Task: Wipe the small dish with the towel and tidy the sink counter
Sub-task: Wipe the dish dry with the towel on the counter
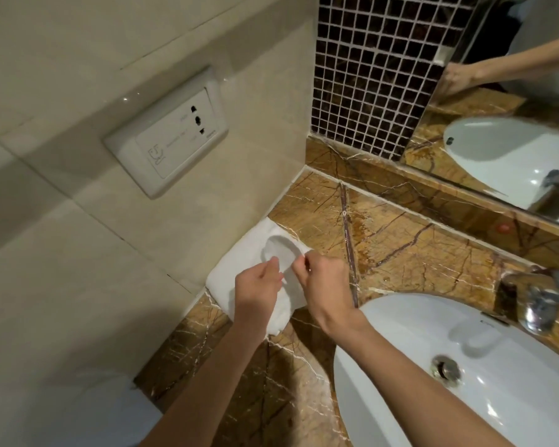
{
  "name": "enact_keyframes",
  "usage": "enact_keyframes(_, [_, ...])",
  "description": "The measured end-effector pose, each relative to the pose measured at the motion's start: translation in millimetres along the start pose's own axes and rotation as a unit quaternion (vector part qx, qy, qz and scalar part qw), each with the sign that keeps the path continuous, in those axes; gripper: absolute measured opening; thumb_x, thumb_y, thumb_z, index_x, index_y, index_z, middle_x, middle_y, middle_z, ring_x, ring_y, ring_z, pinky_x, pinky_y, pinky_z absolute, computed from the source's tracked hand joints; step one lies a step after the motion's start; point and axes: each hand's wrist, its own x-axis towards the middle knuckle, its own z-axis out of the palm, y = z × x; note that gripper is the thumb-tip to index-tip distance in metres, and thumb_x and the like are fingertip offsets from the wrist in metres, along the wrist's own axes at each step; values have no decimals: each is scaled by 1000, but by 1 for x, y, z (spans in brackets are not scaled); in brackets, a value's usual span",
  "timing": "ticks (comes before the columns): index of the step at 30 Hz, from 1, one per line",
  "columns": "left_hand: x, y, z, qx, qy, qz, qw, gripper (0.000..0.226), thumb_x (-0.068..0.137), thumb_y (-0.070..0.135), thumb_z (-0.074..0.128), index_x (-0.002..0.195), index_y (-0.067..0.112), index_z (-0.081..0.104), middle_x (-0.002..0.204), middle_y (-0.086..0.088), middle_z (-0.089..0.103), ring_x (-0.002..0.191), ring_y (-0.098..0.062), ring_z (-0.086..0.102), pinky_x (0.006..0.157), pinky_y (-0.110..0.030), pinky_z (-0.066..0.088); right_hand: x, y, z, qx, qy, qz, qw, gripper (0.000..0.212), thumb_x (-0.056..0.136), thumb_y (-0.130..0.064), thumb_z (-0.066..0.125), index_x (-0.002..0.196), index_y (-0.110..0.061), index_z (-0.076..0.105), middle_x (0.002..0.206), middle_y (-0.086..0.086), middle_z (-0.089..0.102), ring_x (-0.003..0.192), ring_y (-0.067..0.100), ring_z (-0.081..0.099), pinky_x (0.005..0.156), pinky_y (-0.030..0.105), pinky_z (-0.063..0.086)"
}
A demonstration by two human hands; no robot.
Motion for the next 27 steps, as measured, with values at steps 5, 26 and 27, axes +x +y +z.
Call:
enact_keyframes(5, [13, 14, -11, -81, -28, -110, 990, 30, 85, 24, 66, 59, 9, 65, 59, -4, 65, 63, -16, 66, 68, -30, 55, -15, -22, 18, -66, -27, -39, 997, 37, 71, 7, 69, 55, -14, 43, 46, 0, 41, 36, 20, 38, 43, 26, 26])
enact_keyframes(26, [22, -12, -71, 87, 60, 65, 992, 36, 72, 30, 54, 63, -4, 49, 63, -8, 42, 61, -18, 39, 57, -30, 31, 57, -3, 63, 18, -190, 126, 973, 37, 85, -12, 60, 58, -14, 36, 61, 4, 43, 68, 27, 47, 63, 37, 37])
enact_keyframes(27, [23, -16, -71, 109, 76, 81, 988, 38, 74, 29, 55, 62, -5, 47, 60, -9, 40, 59, -18, 38, 55, -30, 30, 55, -5, 62, 44, -178, 125, 975, 41, 84, -11, 61, 55, -15, 33, 55, 1, 36, 61, 23, 40, 59, 36, 32])
